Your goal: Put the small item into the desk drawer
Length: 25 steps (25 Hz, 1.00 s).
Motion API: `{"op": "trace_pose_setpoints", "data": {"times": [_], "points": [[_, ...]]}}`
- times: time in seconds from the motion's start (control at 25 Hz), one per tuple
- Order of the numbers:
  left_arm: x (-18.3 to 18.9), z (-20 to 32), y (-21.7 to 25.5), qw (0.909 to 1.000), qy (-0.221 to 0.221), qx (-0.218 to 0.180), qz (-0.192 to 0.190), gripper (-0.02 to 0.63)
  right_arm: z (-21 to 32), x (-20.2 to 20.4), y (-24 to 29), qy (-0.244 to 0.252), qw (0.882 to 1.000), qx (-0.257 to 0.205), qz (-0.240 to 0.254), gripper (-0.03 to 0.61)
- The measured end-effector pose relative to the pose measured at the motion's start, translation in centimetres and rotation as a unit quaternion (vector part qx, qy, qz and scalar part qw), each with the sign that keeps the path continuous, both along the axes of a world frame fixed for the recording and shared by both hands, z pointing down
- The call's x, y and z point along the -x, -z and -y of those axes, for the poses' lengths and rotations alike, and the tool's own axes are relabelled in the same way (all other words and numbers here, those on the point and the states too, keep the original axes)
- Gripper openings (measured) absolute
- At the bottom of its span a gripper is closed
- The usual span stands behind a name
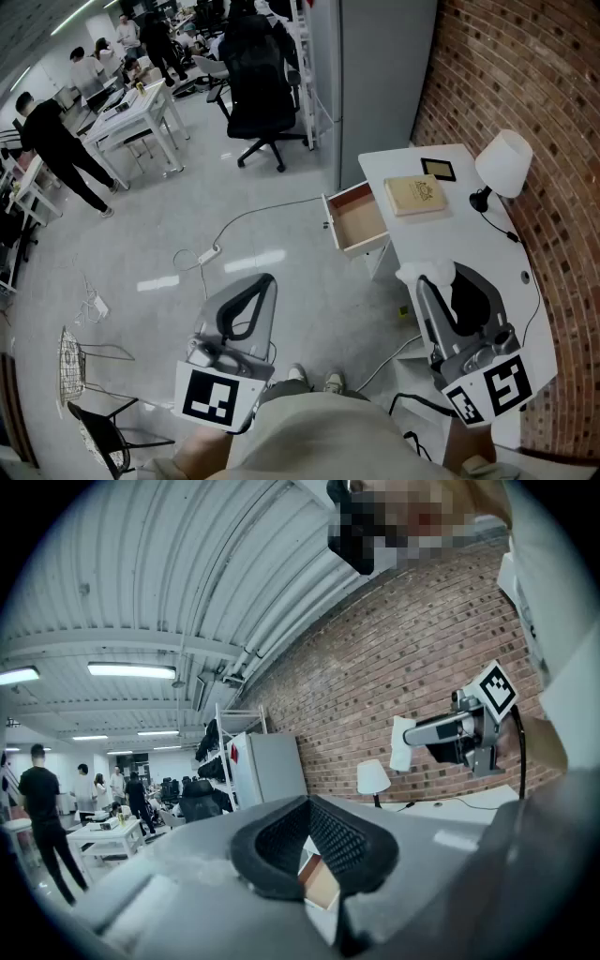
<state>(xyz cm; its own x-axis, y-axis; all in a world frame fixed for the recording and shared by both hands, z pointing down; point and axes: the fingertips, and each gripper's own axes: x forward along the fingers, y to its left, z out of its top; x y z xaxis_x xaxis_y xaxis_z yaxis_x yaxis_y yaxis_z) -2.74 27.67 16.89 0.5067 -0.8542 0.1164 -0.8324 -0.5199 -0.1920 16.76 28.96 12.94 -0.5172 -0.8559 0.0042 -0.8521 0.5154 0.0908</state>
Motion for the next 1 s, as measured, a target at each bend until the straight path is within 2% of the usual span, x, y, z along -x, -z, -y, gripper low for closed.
{"op": "trace_pose_setpoints", "data": {"times": [0.2, 0.52, 1.0], "points": [[-0.1, 0.0, 0.2, 0.9999, 0.003, -0.002, -0.016, 0.002, 0.2, 0.0, -0.5, 0.008, 1.0, 0.004, -0.008, 0.127], [-0.7, 0.3, 0.0, 0.9999, 0.003, 0.002, -0.011, 0.002, 0.6, -0.4, -0.8, 0.018, 1.0, 0.01, 0.004, 0.127], [-1.6, 2.6, -1.3, 0.9999, 0.002, 0.004, -0.015, 0.002, 3.3, -0.3, -3.3, 0.034, 0.999, 0.032, -0.022, 0.129]]}}
